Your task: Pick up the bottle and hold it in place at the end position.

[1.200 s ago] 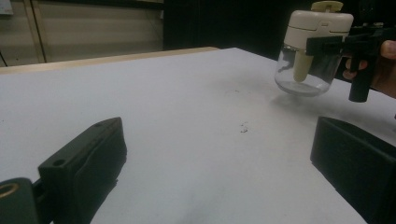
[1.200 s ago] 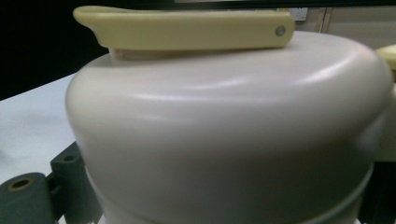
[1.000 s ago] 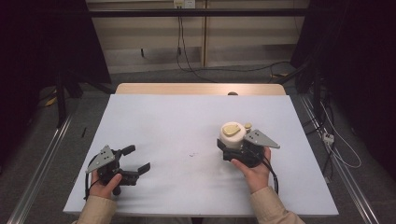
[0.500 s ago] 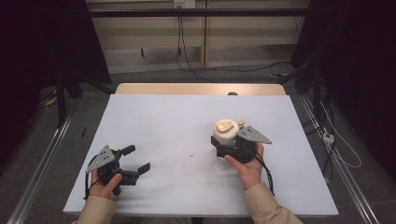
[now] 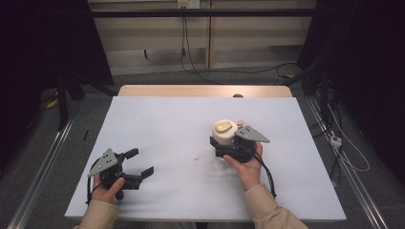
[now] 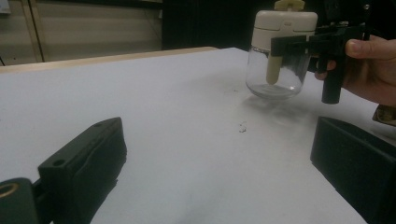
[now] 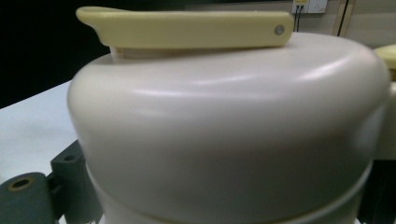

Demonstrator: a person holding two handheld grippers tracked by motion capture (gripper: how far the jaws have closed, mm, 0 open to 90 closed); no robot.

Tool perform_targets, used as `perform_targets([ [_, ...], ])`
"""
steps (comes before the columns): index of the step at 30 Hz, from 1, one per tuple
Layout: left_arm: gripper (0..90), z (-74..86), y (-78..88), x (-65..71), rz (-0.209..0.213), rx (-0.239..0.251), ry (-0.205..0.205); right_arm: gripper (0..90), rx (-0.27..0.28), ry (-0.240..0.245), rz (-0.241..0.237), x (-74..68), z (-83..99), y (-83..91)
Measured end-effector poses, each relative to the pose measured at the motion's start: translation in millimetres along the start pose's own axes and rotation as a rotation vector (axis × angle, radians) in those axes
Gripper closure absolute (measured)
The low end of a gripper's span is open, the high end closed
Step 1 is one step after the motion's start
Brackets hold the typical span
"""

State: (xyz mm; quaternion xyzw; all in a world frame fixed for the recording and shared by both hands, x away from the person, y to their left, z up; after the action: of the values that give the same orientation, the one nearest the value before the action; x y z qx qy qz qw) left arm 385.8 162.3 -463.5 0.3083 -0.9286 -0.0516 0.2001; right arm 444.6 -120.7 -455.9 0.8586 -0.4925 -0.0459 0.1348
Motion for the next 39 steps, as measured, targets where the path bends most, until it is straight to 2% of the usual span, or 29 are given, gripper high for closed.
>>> perform_targets([
  [13, 3.1, 0.2, 0.0, -0.7, 0.001, -0.001, 0.002, 7.0, -0.012, 0.013, -0.011, -6.4, -1.2, -24.5],
  [32, 3.1, 1.1, -1.1, -0.7, 0.004, -0.001, 0.01, 7.0, -0.019, 0.018, 0.005, -6.5, -6.2, -44.1],
  [39, 3.1, 1.7, -1.3, -1.3, 0.004, -0.006, 0.002, 7.0, -0.014, 0.018, 0.008, -5.7, -10.1, -52.2],
])
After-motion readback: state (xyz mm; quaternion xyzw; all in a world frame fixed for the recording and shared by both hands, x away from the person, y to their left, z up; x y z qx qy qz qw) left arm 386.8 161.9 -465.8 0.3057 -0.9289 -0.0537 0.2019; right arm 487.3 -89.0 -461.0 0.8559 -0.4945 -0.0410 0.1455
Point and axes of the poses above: each handheld gripper's, and its own axes: y roughly backward along the jaws, z roughly out of its underside, x roughly to its right, the point moved 9 cm from there along -y, roughly forward along the jaws, and after that the axes turned 11 degrees about y, right-handed, at the moved point
